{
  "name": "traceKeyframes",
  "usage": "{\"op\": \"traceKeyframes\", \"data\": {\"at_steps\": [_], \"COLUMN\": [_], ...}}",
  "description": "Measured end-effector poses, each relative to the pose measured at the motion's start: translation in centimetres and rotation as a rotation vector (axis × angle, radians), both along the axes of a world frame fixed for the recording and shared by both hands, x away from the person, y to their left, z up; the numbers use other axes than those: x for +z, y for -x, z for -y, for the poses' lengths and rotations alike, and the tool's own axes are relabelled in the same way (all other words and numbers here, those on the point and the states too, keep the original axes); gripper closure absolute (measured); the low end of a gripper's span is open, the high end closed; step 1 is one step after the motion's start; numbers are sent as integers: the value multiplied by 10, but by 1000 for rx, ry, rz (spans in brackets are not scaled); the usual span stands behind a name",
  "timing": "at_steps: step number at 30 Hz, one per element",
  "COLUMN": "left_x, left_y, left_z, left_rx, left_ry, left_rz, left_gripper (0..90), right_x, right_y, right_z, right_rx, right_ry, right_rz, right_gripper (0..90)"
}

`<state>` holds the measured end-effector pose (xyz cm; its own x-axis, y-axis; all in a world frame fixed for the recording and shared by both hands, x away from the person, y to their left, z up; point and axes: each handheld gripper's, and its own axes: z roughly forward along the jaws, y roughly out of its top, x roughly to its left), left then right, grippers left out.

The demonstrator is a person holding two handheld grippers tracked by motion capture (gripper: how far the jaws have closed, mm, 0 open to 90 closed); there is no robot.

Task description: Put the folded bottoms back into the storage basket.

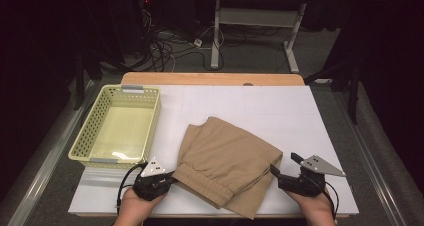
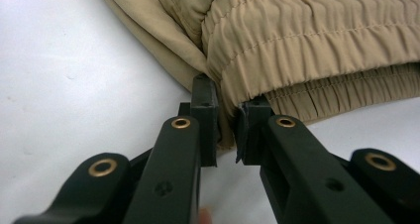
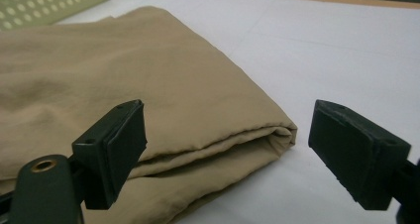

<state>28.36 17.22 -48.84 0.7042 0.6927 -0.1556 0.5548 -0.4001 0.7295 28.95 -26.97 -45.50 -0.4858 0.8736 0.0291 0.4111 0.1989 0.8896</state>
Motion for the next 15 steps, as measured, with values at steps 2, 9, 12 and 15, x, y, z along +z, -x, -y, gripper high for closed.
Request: {"op": "traceKeyframes", "data": {"at_steps": [2, 9, 12, 15], "left_x": [0, 0, 0, 0], "left_y": [0, 0, 0, 0], "left_z": [0, 0, 0, 0], "left_rx": [-1, -3, -3, -1], "left_ry": [-2, 0, 4, 1], "left_rz": [2, -1, -3, 1], "left_gripper": [796, 795, 795, 795], "right_x": [-1, -1, -3, -7], "right_y": [-6, -50, -66, -76], "right_z": [-1, -8, -10, -11], "right_rx": [-11, -46, -53, -69], "right_ry": [12, 46, 26, 34], "right_rz": [-18, -82, -130, -167], "right_gripper": [181, 262, 319, 356]}}
